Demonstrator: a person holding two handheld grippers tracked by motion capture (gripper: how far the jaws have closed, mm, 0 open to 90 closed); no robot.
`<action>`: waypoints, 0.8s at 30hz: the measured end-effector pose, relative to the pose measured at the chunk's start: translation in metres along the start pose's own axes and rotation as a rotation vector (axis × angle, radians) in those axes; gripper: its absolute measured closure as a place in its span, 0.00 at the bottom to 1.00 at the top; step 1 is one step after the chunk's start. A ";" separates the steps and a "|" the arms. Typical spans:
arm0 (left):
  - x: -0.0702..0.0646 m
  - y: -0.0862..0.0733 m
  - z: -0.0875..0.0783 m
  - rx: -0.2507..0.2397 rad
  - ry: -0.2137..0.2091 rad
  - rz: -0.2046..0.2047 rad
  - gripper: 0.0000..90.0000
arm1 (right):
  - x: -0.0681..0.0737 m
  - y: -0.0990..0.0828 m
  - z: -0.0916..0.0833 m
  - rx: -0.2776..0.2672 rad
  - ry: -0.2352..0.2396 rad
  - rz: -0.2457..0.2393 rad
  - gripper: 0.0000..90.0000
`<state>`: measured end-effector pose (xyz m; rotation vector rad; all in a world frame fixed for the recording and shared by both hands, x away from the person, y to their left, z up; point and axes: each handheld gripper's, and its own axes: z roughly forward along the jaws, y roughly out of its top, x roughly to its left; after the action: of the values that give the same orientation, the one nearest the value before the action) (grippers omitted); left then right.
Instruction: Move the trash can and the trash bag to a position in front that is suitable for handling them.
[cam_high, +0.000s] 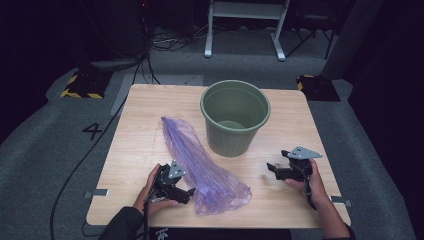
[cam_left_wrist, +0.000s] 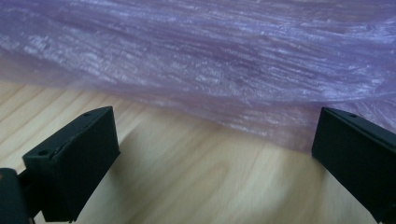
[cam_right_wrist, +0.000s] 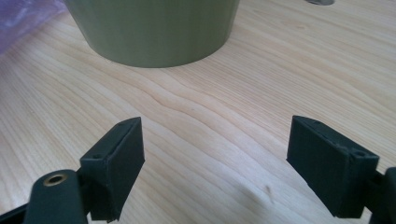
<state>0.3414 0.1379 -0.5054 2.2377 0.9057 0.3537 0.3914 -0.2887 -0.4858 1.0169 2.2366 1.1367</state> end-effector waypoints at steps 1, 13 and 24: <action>-0.001 0.003 0.002 0.004 0.001 -0.001 0.00 | -0.002 -0.001 -0.003 -0.003 -0.002 0.001 0.21; -0.012 0.042 0.039 0.003 -0.011 0.009 0.00 | -0.007 -0.005 -0.017 -0.015 0.006 0.007 0.20; -0.020 0.052 0.049 0.004 -0.019 0.018 0.00 | 0.032 0.008 -0.012 -0.064 0.183 -0.085 0.20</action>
<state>0.3762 0.0724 -0.5047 2.2506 0.8778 0.3381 0.3666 -0.2667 -0.4736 0.8139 2.3421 1.3013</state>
